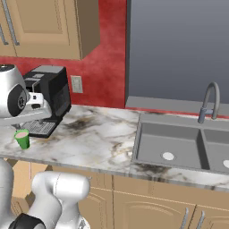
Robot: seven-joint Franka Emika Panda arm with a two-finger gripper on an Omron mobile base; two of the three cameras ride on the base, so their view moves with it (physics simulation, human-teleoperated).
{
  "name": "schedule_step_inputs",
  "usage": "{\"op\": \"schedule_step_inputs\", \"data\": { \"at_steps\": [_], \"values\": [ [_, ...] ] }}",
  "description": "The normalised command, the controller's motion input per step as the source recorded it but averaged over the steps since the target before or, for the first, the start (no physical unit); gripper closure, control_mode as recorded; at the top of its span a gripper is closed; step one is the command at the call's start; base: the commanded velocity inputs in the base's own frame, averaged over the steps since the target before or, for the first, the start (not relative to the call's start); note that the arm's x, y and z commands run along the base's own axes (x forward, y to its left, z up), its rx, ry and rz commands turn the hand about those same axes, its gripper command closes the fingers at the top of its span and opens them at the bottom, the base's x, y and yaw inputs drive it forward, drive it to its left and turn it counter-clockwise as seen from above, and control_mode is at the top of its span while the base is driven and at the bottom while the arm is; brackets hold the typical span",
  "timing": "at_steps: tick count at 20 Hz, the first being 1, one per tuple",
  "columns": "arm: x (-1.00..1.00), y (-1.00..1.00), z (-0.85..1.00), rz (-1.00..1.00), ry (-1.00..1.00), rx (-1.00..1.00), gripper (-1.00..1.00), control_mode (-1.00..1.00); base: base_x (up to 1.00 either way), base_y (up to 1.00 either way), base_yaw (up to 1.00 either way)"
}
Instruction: Pick up the straw from the left drawer and put it inside the smoothie cup.
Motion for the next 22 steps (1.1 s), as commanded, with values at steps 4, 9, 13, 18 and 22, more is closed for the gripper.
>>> {"op": "schedule_step_inputs", "data": {
  "at_steps": [4,9,13,18,22],
  "values": [
    [-0.01,0.28,-0.06,0.12,0.09,-0.04,-1.0,-1.0,0.0,0.0,0.0],
    [0.0,0.3,-0.09,0.12,0.11,-0.04,-1.0,-1.0,0.0,0.0,0.0],
    [0.0,0.39,-0.08,0.12,0.1,-0.03,-1.0,-1.0,0.0,0.0,0.0],
    [0.0,0.39,-0.03,0.13,0.09,-0.05,-1.0,-1.0,0.0,0.0,0.0],
    [0.0,0.48,-0.08,0.13,0.1,-0.06,-1.0,-1.0,0.0,0.0,0.0]
  ]
}}
